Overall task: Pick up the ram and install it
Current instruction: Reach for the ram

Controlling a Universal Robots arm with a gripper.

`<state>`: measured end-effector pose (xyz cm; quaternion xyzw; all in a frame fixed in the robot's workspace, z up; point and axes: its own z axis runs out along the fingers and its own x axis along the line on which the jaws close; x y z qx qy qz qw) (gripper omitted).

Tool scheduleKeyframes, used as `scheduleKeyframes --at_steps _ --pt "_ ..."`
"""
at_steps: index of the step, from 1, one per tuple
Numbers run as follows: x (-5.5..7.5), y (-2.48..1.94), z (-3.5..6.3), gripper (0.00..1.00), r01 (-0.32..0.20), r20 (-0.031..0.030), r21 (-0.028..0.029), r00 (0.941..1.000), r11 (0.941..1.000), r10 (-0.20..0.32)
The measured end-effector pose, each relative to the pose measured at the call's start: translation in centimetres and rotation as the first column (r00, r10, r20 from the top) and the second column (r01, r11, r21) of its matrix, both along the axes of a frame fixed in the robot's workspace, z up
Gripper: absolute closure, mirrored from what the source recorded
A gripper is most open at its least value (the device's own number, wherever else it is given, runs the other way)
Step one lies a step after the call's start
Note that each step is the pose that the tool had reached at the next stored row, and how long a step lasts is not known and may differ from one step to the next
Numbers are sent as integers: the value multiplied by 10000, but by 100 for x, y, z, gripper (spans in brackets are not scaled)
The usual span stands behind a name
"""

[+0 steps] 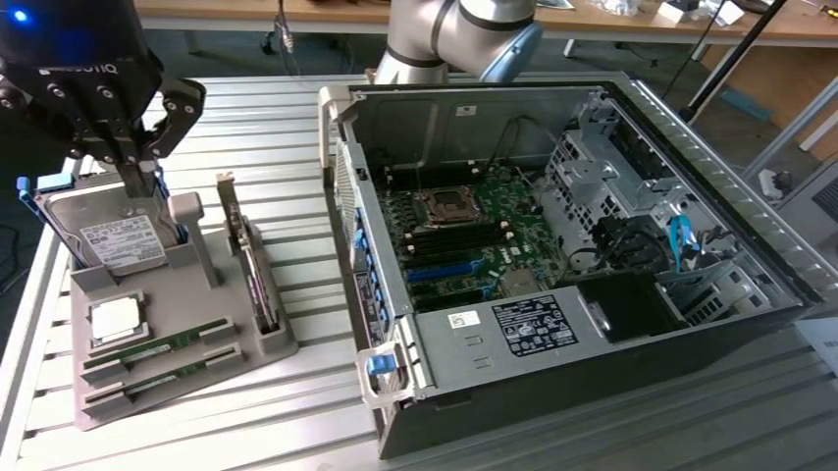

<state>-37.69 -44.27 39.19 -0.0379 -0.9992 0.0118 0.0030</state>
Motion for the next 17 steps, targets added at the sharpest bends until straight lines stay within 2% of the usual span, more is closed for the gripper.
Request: scheduleKeyframes --at_steps 2,3,5,7,9,12,17 --pt "0 -77 0 89 -1 0 -1 10000 10000 1" --pt "0 -132 -1 89 0 0 -2 10000 10000 0" --pt "0 -193 -1 89 1 0 -4 10000 10000 -1" --pt "0 -291 -2 89 -1 0 -6 10000 10000 1" --pt "0 -351 -2 89 0 0 -7 10000 10000 0" --pt "0 -390 -2 89 -1 -1 -9 10000 10000 1" --pt "0 -391 -2 89 0 0 -8 10000 10000 0"
